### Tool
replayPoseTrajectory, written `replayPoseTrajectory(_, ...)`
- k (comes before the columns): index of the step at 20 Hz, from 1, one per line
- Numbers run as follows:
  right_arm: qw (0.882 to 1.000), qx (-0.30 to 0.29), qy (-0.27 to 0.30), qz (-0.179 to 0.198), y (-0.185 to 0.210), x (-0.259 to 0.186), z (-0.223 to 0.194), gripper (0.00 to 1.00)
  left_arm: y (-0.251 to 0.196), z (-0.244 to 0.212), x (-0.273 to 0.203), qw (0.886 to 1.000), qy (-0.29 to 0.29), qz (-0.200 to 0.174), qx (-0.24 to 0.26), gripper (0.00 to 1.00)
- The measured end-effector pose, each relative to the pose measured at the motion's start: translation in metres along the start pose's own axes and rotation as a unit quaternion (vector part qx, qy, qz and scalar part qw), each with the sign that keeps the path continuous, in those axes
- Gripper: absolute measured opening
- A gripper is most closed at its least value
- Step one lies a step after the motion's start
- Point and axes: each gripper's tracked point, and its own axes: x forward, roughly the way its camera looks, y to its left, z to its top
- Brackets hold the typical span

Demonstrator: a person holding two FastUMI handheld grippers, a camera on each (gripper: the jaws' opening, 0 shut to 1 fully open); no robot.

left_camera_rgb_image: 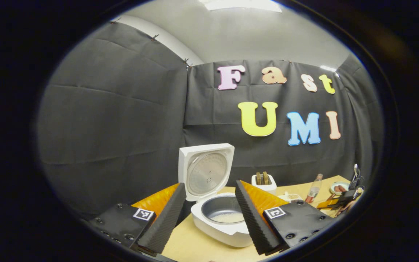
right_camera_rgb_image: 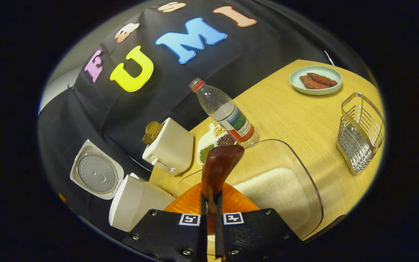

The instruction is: Close the left gripper, press the button to open the rice cooker; take a wooden spoon from the chopstick holder with the right hand, scoop a spoonful of rice and pour it into the rice cooker, then put the wooden spoon back into the chopstick holder.

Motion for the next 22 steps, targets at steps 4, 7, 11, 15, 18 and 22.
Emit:
replayPoseTrajectory(4, 0.998, 0.057, -0.011, 0.004, -0.007, -0.008, 0.019, 0.09, -0.012, 0.002, -0.003, 1.000, -0.003, -0.004, -0.001, 0.94)
replayPoseTrajectory(7, 0.996, 0.088, -0.019, 0.020, -0.003, -0.014, 0.035, 0.09, -0.016, 0.001, -0.006, 1.000, -0.006, -0.005, -0.003, 0.94)
replayPoseTrajectory(11, 0.993, 0.112, -0.023, 0.042, 0.016, -0.023, 0.051, 0.09, -0.022, -0.002, -0.004, 1.000, -0.004, -0.009, -0.011, 0.95)
replayPoseTrajectory(15, 0.991, 0.110, -0.024, 0.074, 0.054, -0.030, 0.063, 0.08, -0.022, -0.007, 0.000, 1.000, -0.005, -0.011, -0.015, 0.95)
replayPoseTrajectory(18, 0.989, 0.108, -0.018, 0.104, 0.090, -0.034, 0.065, 0.09, -0.014, -0.011, 0.002, 1.000, -0.001, -0.009, -0.027, 0.96)
replayPoseTrajectory(22, 0.987, 0.091, -0.014, 0.131, 0.134, -0.031, 0.065, 0.09, 0.008, -0.019, 0.003, 1.000, 0.002, 0.012, -0.029, 0.96)
